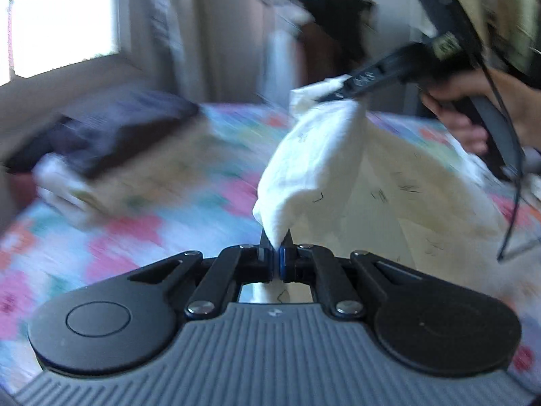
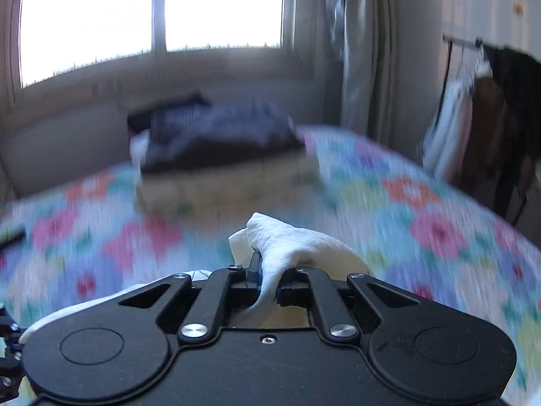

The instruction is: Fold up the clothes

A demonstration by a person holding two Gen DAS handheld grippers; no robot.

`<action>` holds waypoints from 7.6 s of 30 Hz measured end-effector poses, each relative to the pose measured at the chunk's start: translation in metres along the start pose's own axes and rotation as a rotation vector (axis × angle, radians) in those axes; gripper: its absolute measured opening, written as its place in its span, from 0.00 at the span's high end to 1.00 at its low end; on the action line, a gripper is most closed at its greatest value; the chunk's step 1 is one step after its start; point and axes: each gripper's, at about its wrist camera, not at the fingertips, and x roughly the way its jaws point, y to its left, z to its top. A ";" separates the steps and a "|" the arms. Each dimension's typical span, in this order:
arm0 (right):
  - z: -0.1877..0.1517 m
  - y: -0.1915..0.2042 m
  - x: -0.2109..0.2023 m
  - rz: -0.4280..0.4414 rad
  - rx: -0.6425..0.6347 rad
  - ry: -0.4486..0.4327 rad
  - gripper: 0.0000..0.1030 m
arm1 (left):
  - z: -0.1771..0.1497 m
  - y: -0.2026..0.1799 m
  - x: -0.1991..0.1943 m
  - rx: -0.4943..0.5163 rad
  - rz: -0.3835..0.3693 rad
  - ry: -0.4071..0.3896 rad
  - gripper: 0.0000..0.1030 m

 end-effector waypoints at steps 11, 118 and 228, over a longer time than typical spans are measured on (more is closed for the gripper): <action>0.002 0.059 0.100 0.098 0.081 0.134 0.55 | -0.058 0.127 0.064 -0.220 0.286 0.254 0.97; -0.222 0.110 -0.132 0.398 0.350 0.421 0.93 | -0.096 0.035 -0.083 -0.073 0.068 0.244 0.47; -0.248 -0.141 -0.149 -0.112 0.519 0.011 0.94 | -0.090 -0.105 -0.019 -0.149 -0.430 0.418 0.94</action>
